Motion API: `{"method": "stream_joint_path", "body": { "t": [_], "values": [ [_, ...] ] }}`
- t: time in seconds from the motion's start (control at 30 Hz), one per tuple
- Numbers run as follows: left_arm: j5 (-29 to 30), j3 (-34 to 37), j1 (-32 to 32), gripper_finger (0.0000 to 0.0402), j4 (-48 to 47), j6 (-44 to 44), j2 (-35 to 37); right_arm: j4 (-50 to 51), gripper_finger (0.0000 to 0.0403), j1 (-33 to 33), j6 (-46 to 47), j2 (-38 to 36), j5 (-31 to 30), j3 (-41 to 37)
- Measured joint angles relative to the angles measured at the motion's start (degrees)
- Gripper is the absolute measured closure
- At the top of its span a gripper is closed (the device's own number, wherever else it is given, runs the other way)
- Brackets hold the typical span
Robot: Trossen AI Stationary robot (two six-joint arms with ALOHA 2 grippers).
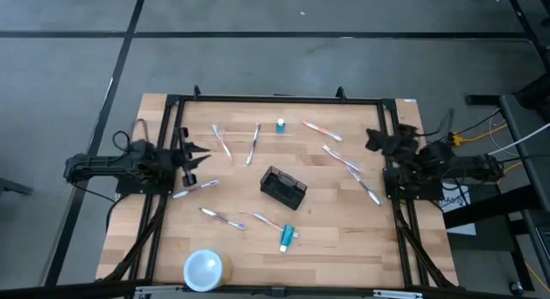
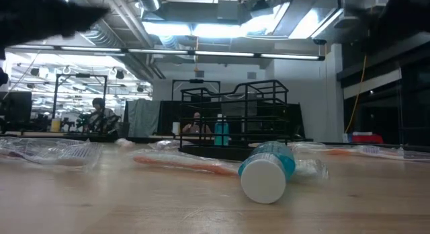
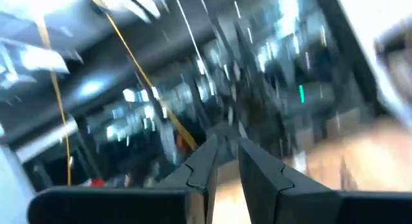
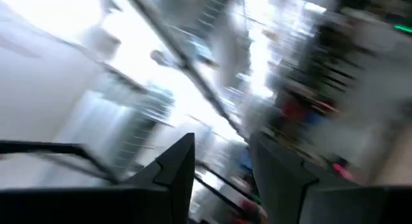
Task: Pick & Place toothbrushing station
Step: Put the blue mouthwash into the wire organizer
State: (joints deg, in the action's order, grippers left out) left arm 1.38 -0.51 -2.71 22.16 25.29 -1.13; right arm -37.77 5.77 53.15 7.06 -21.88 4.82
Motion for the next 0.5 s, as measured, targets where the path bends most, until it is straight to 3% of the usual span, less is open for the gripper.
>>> {"method": "stream_joint_path", "body": {
  "t": [0.1,0.3,0.5],
  "values": [
    [1.1,0.0,0.0,0.0343,13.6,-9.0,0.0,-11.1,0.0252,2.3,-8.1,6.7,2.2,2.0],
    [2.6,0.0,0.0,0.0343,38.4,-20.1,0.0,-13.3,0.0252,6.1,-22.5,23.7,4.6,16.8],
    [2.7,0.0,0.0,0.0343,51.4,-32.1,0.0,-12.8,0.0252,6.8,-33.3,35.4,22.8,34.1]
  ]
}}
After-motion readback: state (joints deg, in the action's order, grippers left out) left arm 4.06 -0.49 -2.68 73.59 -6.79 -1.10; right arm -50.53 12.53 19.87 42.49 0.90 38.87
